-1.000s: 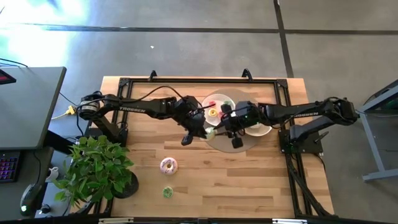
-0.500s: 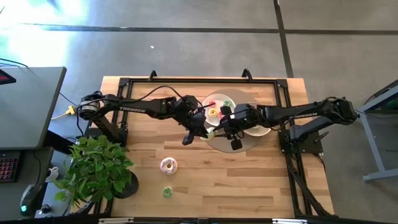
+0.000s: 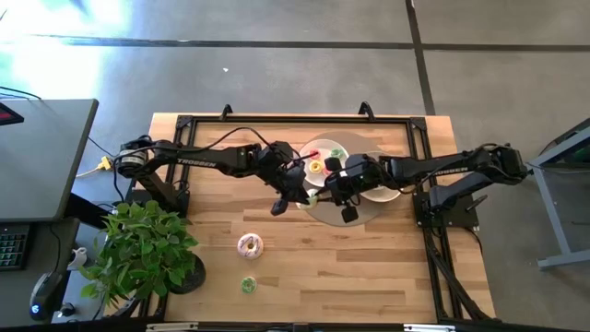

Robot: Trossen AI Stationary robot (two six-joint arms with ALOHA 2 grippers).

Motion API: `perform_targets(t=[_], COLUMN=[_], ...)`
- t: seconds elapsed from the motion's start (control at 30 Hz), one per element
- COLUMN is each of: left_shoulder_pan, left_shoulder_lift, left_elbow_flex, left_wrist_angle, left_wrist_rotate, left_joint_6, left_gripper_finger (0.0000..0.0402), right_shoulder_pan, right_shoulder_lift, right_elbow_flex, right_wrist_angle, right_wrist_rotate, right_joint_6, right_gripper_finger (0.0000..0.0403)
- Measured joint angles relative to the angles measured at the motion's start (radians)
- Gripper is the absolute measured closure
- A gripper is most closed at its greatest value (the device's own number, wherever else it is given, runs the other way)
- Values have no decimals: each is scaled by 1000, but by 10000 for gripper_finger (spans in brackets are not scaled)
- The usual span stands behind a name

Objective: Pick & Place donuts
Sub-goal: Put the large blue donut on the brown plate

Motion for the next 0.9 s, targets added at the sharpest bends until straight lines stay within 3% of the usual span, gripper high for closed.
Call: perform_targets(t=[0.2,0.53,0.73,0.9], left_shoulder_pan=[-1,-2,0,0], left_shoulder_lift=[0,0,11,30], left_elbow_flex=[-1,-1,3,5], left_wrist_angle=[32,14,-29,-16], left_wrist_rotate=[-13,-104,-164,-160], left_joint_6=[-5,26,108,164], left_gripper_finger=[371,371,369,331], right_shoulder_pan=[0,-1,0,1], right_shoulder_lift=[0,0,1,4], right_elbow_flex=[0,0,1,0], right_wrist_angle=[-2,-22,-113,-133], right_wrist_rotate=[-15,9,86,79], right_joint_6=[3,38,126,150], right_gripper_finger=[394,398,395,398])
